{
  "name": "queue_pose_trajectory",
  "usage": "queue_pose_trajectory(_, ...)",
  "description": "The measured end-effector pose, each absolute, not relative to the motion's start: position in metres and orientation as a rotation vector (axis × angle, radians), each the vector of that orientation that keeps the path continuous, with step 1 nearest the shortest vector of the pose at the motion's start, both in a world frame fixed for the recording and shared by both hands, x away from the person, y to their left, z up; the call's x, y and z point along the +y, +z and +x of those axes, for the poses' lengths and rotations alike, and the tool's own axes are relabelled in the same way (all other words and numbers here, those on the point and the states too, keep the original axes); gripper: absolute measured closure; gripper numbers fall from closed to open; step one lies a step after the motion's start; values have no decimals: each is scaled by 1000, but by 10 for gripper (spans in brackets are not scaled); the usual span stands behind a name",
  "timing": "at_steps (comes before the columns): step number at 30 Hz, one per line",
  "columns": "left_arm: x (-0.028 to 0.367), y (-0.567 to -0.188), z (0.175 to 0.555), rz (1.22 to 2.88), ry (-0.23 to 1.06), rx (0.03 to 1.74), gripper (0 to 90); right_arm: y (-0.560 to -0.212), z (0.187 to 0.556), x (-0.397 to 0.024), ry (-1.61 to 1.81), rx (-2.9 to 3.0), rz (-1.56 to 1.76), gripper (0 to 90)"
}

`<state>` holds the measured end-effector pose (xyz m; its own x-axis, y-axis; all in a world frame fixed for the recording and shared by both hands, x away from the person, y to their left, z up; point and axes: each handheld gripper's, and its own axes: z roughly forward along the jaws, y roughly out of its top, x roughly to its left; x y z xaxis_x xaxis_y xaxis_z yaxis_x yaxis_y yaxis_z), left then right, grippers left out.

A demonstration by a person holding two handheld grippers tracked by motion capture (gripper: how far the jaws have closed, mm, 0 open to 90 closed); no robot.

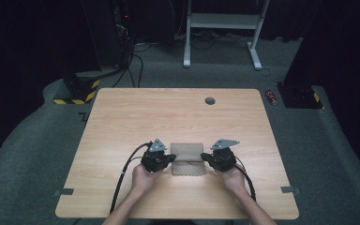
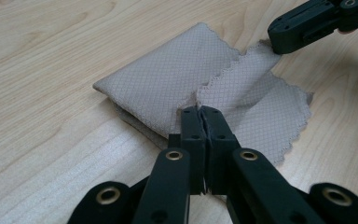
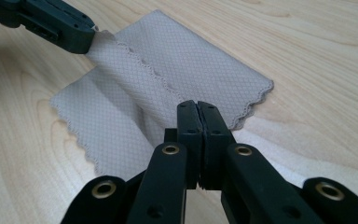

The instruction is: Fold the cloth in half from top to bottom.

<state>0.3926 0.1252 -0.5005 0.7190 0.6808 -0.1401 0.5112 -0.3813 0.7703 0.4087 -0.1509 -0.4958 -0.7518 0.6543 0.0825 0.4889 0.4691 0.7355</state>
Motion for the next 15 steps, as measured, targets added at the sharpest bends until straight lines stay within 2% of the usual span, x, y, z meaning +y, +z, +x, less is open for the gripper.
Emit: queue_pose_trajectory(15,125,-509,383,2100,226,888,879,-507,395,-156,1164,2537,992,884)
